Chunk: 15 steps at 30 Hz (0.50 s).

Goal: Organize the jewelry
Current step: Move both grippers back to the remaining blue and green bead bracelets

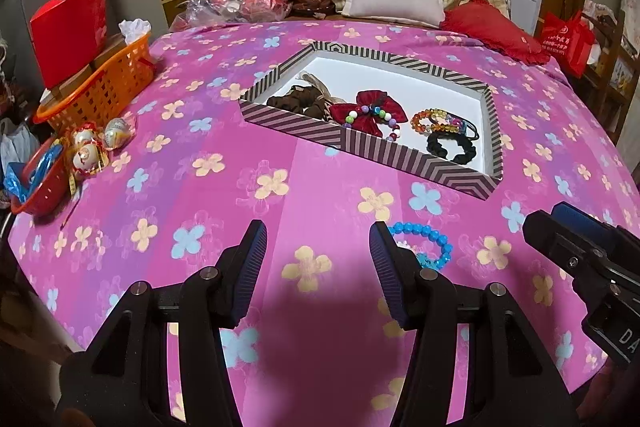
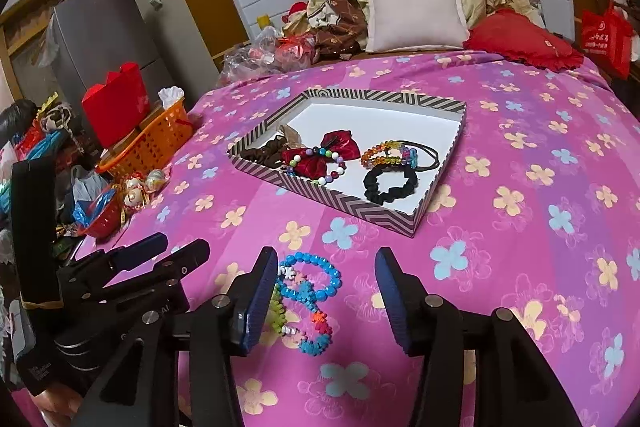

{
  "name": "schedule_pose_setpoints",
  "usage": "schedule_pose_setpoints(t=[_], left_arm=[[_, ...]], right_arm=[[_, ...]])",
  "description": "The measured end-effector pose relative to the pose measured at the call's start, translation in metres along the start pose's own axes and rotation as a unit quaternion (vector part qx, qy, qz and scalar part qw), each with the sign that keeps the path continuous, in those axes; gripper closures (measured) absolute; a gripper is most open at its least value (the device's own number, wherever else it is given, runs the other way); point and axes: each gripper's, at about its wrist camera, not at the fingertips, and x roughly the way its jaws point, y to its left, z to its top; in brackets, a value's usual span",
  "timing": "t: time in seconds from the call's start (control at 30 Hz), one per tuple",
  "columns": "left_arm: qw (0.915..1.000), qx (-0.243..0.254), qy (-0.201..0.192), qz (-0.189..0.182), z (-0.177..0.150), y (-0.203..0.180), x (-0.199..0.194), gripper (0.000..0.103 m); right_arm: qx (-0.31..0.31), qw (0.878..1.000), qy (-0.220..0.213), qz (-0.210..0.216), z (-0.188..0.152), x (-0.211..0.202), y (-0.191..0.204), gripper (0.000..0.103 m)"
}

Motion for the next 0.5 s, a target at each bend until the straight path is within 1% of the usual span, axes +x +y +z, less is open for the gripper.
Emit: schedule_pose_setpoints(t=[0.37,0.4,0.5], left_arm=[[1.0000,0.000,0.001,-0.001,-0.0085,-0.0016,-0.0054,0.050],[1.0000,0.000,0.001,-0.002,-0.0083,-0.0017,-0.0051,0.050],[1.0000,0.000,0.002,-0.002,-0.0097,-0.0015,-0.0059,0.050]], right_arm=[[-0.007,1.000,0.003,0.003,-0.0053,-0.0039,0.0053,0.053],[-0.008,1.000,0.003,0.002,-0.0054,-0.0038,0.0052,0.052],[-0.011,1.000,0.001,0.000,-0.0062,-0.0053,0.0060,0.043]])
